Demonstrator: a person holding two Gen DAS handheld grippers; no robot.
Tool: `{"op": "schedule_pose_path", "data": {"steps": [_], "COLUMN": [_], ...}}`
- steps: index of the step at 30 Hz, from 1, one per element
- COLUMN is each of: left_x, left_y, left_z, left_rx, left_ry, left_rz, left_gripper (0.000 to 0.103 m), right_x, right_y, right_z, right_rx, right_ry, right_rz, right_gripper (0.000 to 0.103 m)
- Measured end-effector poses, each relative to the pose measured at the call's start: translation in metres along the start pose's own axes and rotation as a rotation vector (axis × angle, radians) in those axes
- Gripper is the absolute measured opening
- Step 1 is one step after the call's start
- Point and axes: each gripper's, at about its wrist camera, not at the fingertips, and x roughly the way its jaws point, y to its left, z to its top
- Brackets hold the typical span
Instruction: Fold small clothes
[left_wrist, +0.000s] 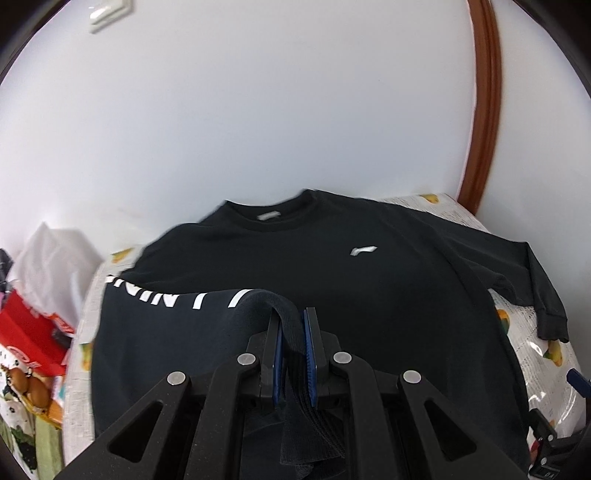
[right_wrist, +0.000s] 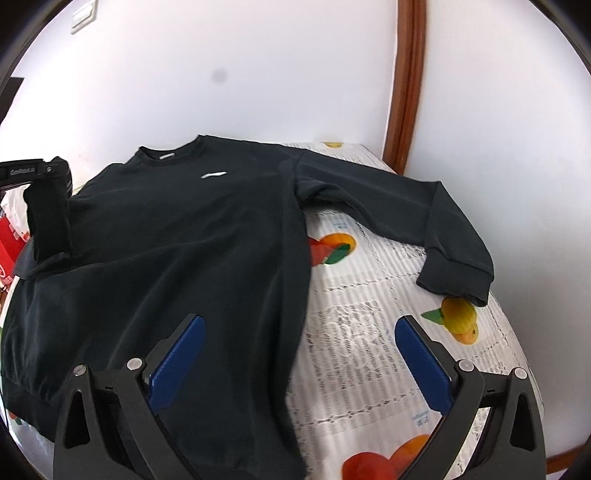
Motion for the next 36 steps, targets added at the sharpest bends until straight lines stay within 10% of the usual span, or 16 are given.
{"op": "schedule_pose_path", "data": {"steps": [5, 9, 18, 24, 36], "left_x": [0.017, 0.010, -0.029, -0.030, 0.010], "left_y": [-0.016, -0.008, 0.063, 0.146, 0.253], "left_z": [-0.003, -0.008, -0.027, -0.069, -0.136], "left_rx": [-0.003, -0.023, -0.041, -0.164, -0.304], "left_ry": [0.047, 0.040, -0.014, 0.047, 0.194], "left_rz": [-0.039, -0.085, 0.026, 0.120, 0.207], "left_gripper": [0.015, 0.037, 0.063, 0.070, 0.070], "right_x": [0.004, 0.004, -0.009, 0.020, 0.102], "right_y": [-0.002, 0.006, 0.064, 0.120, 0.183], "right_z": [-0.004, -0.002, 0.022, 0.050, 0.081], "right_rx": [0.005, -0.001, -0.050, -0.097, -0.117], "right_ry": [0.015, 0.022, -0.004, 0.062, 0.222], "right_rz": [-0.003, 0.004, 0.137, 0.241, 0.254], "right_gripper": [0.101, 0.101, 0.095, 0.059, 0.059]}}
